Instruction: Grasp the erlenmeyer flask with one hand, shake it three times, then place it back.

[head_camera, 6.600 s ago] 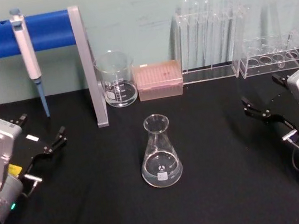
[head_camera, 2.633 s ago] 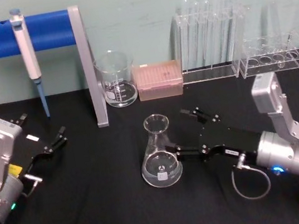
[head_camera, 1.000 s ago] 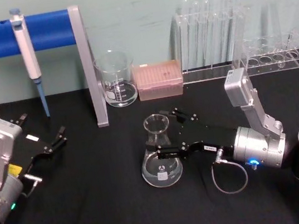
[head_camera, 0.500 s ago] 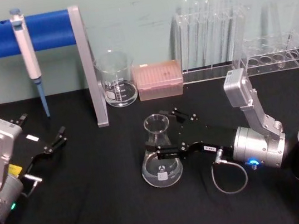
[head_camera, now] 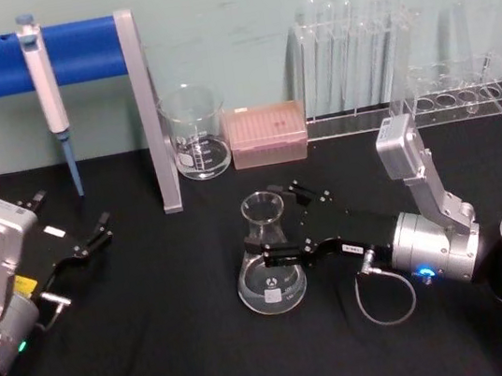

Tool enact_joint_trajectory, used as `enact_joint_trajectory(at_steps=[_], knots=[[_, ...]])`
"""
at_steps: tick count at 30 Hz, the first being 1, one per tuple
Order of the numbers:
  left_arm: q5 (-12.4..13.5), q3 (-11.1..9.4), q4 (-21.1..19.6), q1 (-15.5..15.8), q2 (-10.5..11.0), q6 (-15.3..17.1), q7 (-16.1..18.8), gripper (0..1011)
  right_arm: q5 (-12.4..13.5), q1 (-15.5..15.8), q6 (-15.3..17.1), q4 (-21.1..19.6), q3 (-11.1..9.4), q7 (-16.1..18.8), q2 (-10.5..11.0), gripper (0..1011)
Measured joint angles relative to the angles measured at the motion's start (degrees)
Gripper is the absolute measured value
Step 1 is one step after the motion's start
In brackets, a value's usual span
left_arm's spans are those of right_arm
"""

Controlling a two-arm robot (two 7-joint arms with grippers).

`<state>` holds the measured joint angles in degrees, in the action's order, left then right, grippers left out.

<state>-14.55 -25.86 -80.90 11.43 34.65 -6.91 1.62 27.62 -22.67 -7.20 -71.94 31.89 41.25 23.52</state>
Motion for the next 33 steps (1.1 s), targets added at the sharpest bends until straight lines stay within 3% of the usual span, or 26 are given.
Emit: enact_joint_trajectory(at_steps=[17,21,33], knots=[[0.0,0.0,0.0,0.0,0.0,0.0,0.0,1001,0.0,0.0,0.0,0.0,0.0,0.0,0.0,1002],[0.0,0.0,0.0,0.0,0.0,0.0,0.0,1001,0.0,0.0,0.0,0.0,0.0,0.0,0.0,942],[0.0,0.0,0.0,0.0,0.0,0.0,0.0,1001,0.0,0.0,0.0,0.0,0.0,0.0,0.0,609]])
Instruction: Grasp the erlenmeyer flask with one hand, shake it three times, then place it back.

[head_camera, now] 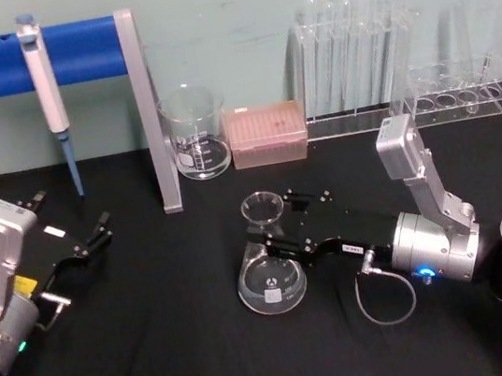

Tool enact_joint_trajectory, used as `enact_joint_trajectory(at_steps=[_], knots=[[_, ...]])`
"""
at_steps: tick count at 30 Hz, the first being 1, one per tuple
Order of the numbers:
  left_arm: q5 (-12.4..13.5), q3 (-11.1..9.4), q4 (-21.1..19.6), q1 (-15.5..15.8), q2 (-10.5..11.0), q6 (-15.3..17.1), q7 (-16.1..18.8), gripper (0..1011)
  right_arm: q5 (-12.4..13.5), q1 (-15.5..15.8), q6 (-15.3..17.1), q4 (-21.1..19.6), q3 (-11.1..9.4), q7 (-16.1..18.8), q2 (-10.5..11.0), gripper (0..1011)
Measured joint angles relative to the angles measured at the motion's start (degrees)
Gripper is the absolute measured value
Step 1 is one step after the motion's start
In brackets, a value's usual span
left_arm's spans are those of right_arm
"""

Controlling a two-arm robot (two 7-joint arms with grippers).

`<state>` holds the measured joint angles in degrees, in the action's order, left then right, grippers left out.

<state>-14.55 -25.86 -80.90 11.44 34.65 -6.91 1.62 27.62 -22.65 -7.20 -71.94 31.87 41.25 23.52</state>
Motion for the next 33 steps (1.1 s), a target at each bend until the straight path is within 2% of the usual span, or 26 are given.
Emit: enact_joint_trajectory(at_steps=[1,4,6,33], knots=[[0.0,0.0,0.0,0.0,0.0,0.0,0.0,1001,0.0,0.0,0.0,0.0,0.0,0.0,0.0,548],[0.0,0.0,0.0,0.0,0.0,0.0,0.0,1001,0.0,0.0,0.0,0.0,0.0,0.0,0.0,459],[0.0,0.0,0.0,0.0,0.0,0.0,0.0,1001,0.0,0.0,0.0,0.0,0.0,0.0,0.0,448],[0.0,0.0,0.0,0.0,0.0,0.0,0.0,1001,0.0,0.0,0.0,-0.1,0.0,0.1,0.0,448]])
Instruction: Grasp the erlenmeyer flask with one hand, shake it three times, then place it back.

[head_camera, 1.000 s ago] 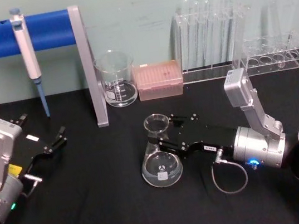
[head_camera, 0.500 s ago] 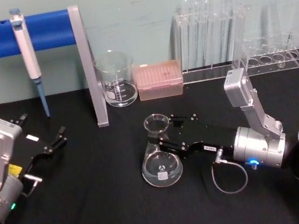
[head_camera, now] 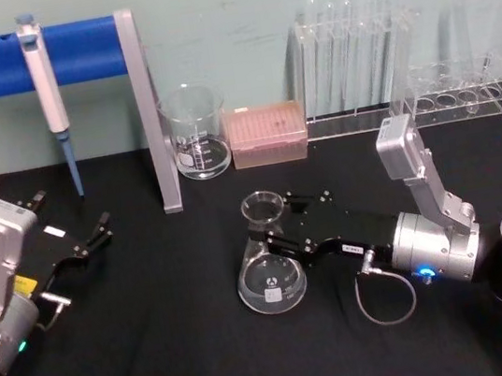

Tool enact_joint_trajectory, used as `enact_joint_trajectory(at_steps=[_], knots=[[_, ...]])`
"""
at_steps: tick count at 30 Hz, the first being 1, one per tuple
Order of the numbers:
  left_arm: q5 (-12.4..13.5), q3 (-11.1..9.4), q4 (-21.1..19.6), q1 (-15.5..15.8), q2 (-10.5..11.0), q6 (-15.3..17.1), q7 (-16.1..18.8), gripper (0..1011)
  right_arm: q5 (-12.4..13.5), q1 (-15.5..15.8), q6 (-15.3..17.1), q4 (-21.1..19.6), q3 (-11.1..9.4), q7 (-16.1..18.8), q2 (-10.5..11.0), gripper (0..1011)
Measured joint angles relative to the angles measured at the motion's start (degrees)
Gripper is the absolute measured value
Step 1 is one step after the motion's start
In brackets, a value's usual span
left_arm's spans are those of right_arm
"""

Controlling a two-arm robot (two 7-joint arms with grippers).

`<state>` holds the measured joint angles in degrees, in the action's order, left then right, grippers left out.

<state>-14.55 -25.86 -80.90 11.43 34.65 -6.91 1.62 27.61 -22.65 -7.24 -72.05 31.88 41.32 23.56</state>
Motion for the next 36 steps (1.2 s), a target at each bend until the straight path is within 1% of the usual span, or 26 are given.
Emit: enact_joint_trajectory(at_steps=[6,10,13,17,20,23,24,26,28,29,36], knots=[[0.0,0.0,0.0,0.0,0.0,0.0,0.0,1001,0.2,0.3,-0.4,-1.9,-0.4,-0.4,0.2,448],[0.0,0.0,0.0,0.0,0.0,0.0,0.0,1001,0.4,0.8,-0.6,-3.6,-1.1,-1.6,0.3,448],[0.0,0.0,0.0,0.0,0.0,0.0,0.0,1001,0.4,1.5,-0.6,-5.5,-2.1,-3.5,0.4,448],[0.0,0.0,0.0,0.0,0.0,0.0,0.0,1001,0.4,2.2,-0.7,-7.1,-3.1,-5.3,0.5,448],[0.0,0.0,0.0,0.0,0.0,0.0,0.0,1001,0.1,3.2,-0.6,-9.0,-4.3,-7.6,0.4,448],[0.0,0.0,0.0,0.0,0.0,0.0,0.0,1001,-0.2,3.7,-0.5,-9.8,-5.0,-9.0,0.3,448],[0.0,0.0,0.0,0.0,0.0,0.0,0.0,1001,-0.4,4.1,-0.3,-10.3,-5.5,-10.0,0.2,448],[0.0,0.0,0.0,0.0,0.0,0.0,0.0,1001,-0.6,4.5,-0.1,-10.9,-6.0,-10.9,0.1,448],[0.0,0.0,0.0,0.0,0.0,0.0,0.0,1001,-1.1,5.1,0.3,-11.6,-7.0,-12.5,-0.2,448],[0.0,0.0,0.0,0.0,0.0,0.0,0.0,1001,-1.1,5.1,0.3,-11.6,-7.0,-12.5,-0.2,448],[0.0,0.0,0.0,0.0,0.0,0.0,0.0,1001,-2.1,6.3,1.6,-12.5,-9.0,-15.6,-1.1,449]])
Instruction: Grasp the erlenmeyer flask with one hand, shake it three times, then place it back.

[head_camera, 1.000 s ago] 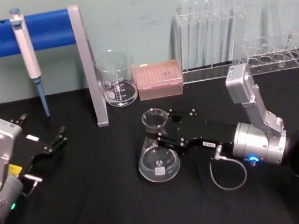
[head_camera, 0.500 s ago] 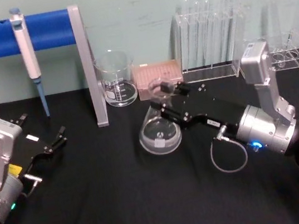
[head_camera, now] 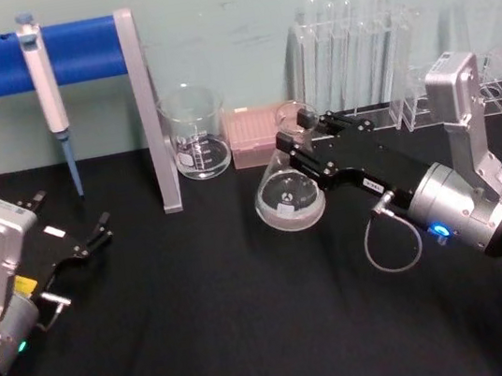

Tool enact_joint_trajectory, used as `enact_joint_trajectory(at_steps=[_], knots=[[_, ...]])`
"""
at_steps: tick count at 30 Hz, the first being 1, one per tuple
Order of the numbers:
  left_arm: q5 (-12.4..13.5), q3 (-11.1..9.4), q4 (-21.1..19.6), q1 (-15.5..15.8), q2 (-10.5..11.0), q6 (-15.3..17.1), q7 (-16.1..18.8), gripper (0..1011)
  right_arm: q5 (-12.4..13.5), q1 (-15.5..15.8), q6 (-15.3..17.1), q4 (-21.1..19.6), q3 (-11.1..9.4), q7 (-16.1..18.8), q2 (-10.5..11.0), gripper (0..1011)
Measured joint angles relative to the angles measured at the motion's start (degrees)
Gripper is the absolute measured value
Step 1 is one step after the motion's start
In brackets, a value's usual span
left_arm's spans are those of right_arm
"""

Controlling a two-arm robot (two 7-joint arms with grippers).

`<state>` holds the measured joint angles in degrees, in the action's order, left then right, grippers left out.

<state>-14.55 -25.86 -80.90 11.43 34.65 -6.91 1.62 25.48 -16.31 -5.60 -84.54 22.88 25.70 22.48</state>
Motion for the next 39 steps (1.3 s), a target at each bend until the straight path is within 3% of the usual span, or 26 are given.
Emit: enact_joint_trajectory(at_steps=[20,39], knots=[[0.0,0.0,0.0,0.0,0.0,0.0,0.0,1001,-1.5,1.0,1.2,-0.3,-2.0,-0.7,-1.1,448],[0.0,0.0,0.0,0.0,0.0,0.0,0.0,1001,-1.9,-0.1,0.9,0.5,-0.7,2.3,-1.4,448]])
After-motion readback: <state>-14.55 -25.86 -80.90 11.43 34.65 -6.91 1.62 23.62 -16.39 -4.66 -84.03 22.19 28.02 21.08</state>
